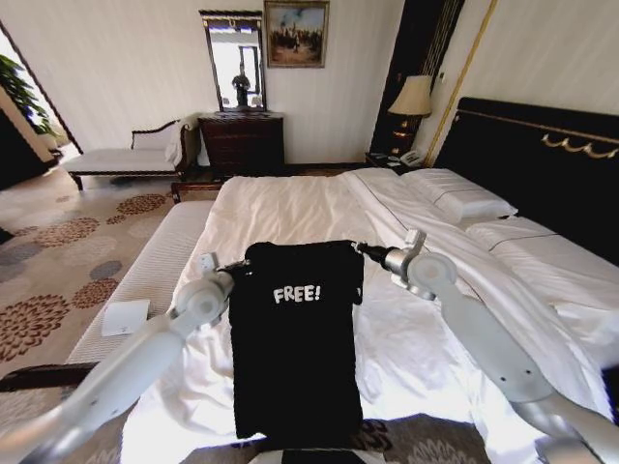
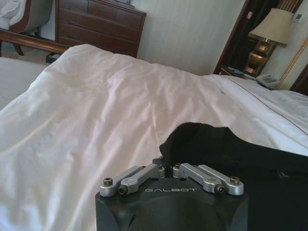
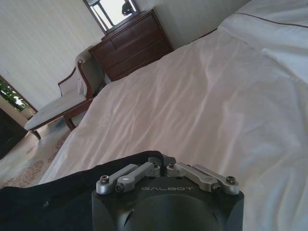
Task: Fold the clothes on the bed.
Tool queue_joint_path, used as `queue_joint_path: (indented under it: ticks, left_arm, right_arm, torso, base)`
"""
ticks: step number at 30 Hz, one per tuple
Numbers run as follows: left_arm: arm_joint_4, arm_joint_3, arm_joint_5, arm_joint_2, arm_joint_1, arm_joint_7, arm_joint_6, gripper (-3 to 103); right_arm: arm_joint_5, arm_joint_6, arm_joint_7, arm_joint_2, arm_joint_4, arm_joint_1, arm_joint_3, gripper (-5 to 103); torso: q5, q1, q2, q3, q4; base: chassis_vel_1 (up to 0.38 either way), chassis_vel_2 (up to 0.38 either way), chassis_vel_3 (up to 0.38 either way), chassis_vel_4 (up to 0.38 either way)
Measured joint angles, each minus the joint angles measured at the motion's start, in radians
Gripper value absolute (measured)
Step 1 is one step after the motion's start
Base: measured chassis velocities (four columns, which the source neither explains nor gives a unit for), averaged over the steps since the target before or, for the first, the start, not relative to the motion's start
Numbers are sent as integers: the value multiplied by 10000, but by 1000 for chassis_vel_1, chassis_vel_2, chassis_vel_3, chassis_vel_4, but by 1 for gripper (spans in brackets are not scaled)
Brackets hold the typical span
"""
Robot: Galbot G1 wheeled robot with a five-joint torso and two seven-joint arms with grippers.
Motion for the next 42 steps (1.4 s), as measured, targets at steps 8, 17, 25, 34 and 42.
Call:
queue_joint_path:
  ticks: [8, 17, 25, 34, 42]
  left_arm:
    - [1665, 276, -10, -134, -1392, 613, 233, 2]
    - [4545, 1313, 610, -1849, -2897, 1486, 139, 2]
    - [6919, 1211, 1886, -3043, -2974, 2219, -462, 2]
    - [9320, 717, 3308, -4705, -3569, 2853, -905, 2]
    - [10505, 323, 4029, -5481, -3802, 3169, -1103, 2]
  right_arm:
    - [-1398, 1024, -845, 793, -1957, 623, -577, 1]
    - [-2767, 1750, -1588, 1713, -4073, 1568, -1353, 1]
    - [-4018, 2297, -1982, 3349, -6461, 2722, -2253, 1]
    - [-4682, 2722, -2376, 4366, -8906, 3721, -2373, 1]
    - [-4911, 2889, -2584, 4520, -9575, 3908, -2151, 1]
  torso:
    - [5, 0, 0, 0, 6]
    - [2, 2, 1, 0, -4]
    - [-2, -1, 1, 1, 14]
    - [4, 0, 1, 0, 0]
    - [3, -1, 1, 0, 0]
  base:
    - [0, 0, 0, 0]
    - [0, 0, 0, 0]
    - [0, 0, 0, 0]
    - [0, 0, 0, 0]
    - [0, 0, 0, 0]
